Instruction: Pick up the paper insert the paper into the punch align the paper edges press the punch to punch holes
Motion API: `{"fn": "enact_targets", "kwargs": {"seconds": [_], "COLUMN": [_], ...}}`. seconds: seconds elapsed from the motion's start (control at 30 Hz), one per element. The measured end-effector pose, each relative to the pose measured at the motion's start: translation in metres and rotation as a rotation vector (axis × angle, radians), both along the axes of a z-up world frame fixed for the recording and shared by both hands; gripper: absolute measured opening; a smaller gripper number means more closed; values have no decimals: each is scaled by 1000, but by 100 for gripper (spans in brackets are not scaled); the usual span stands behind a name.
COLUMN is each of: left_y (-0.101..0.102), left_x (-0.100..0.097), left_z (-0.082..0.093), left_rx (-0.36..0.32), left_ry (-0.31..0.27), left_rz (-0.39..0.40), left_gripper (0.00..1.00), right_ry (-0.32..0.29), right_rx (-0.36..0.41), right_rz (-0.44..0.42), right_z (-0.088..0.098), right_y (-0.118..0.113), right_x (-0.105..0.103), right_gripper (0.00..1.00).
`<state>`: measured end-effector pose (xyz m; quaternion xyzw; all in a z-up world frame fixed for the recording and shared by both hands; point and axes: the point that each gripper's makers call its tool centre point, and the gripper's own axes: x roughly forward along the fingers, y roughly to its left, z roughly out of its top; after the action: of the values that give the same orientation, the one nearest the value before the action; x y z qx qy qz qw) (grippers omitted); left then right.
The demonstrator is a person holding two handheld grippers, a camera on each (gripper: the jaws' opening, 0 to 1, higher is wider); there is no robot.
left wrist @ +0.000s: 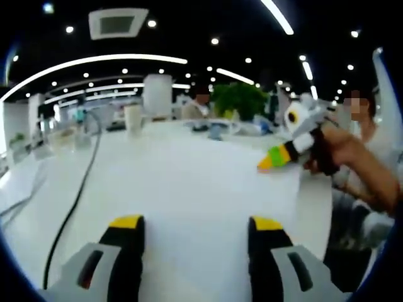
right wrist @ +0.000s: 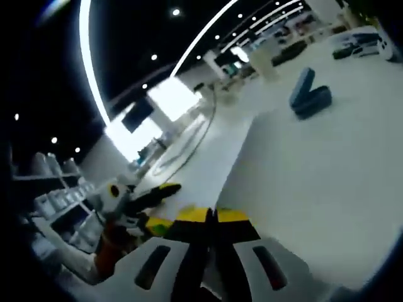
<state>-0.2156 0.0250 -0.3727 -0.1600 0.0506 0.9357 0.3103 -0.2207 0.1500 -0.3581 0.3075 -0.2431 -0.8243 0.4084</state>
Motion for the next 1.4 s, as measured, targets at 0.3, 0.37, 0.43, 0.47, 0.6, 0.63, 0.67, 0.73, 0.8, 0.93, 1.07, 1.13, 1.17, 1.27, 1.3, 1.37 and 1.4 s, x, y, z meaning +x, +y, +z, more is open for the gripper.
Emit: {"fn": "enact_targets", "kwargs": {"seconds": [0.3,0.37,0.43,0.47,0.6,0.63,0.67,0.73,0.8,0.93,1.07,1.13,1.17,1.27,1.3,1.37,1.4], "left_y": [-17,-22,-24,-24,-14,-12,-12,-8,-7,-7,-8,-7,-6,-1,2,6,6], "left_x": [4,0,-2,-4,0,2,2,9,14,20,21,20,20,20,21,22,22], "left_z": [38,35,34,34,35,38,39,43,47,47,51,51,51,52,53,54,55], "left_rx": [467,529,558,571,665,698,706,796,862,945,1048,1064,1070,1088,1103,1133,1142], "left_ry": [-133,-186,-209,-211,-281,-299,-304,-382,-437,-498,-554,-564,-573,-601,-620,-636,-640], "left_rz": [38,50,52,52,34,30,28,24,7,-1,-13,-13,-18,-33,-43,-62,-65], "left_gripper": [61,61,62,62,66,69,71,71,74,73,73,74,74,74,74,74,74], "right_ry": [-31,-33,-36,-38,-26,-27,-28,-44,-56,-68,-67,-67,-65,-64,-65,-74,-78], "right_rx": [-130,-180,-226,-238,-281,-296,-301,-364,-428,-524,-599,-626,-633,-644,-643,-639,-639], "right_rz": [-12,-10,3,7,18,16,16,25,30,45,61,74,80,101,106,120,125], "right_z": [17,26,33,35,43,46,47,56,66,83,100,108,110,115,115,112,111], "right_y": [4,5,5,6,6,6,5,1,1,1,-2,-5,-6,-12,-14,-15,-16], "right_x": [-1,0,3,4,7,6,6,5,3,3,5,4,4,6,8,10,12], "right_gripper": [4,4,4,4,4,4,4,4,4,4,4,4,4,4,4,4,4]}}
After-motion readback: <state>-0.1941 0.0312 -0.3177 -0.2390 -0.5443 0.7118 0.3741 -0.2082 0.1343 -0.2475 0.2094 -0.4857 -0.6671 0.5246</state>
